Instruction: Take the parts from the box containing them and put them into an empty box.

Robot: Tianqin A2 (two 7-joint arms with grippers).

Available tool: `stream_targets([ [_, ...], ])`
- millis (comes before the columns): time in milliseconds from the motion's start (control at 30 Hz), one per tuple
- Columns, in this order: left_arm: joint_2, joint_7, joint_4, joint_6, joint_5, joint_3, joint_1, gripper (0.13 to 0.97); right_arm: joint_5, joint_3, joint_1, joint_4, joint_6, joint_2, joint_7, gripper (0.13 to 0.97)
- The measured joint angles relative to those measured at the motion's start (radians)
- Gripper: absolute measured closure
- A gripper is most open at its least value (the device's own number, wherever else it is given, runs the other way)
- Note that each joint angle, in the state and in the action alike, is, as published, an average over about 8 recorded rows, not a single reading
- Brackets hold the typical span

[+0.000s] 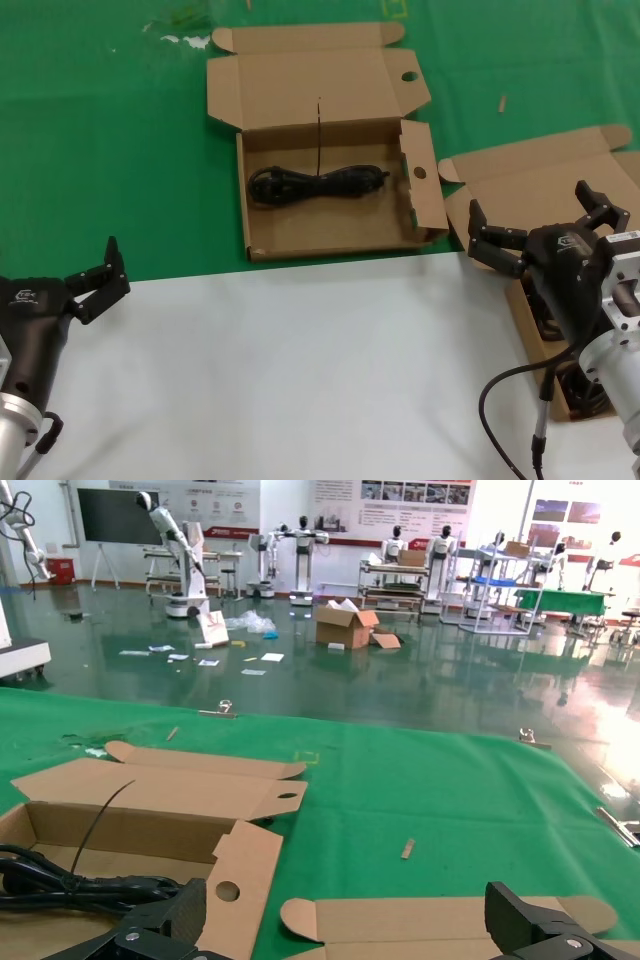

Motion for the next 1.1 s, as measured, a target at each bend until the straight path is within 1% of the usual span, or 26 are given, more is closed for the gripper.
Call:
stream_targets([
  [1100,0.0,0.0,0.0,0.0,0.0,0.0,0.0,0.132,0.0,0.0,0.0,0.0,0.0,0.0,0.0,0.129],
])
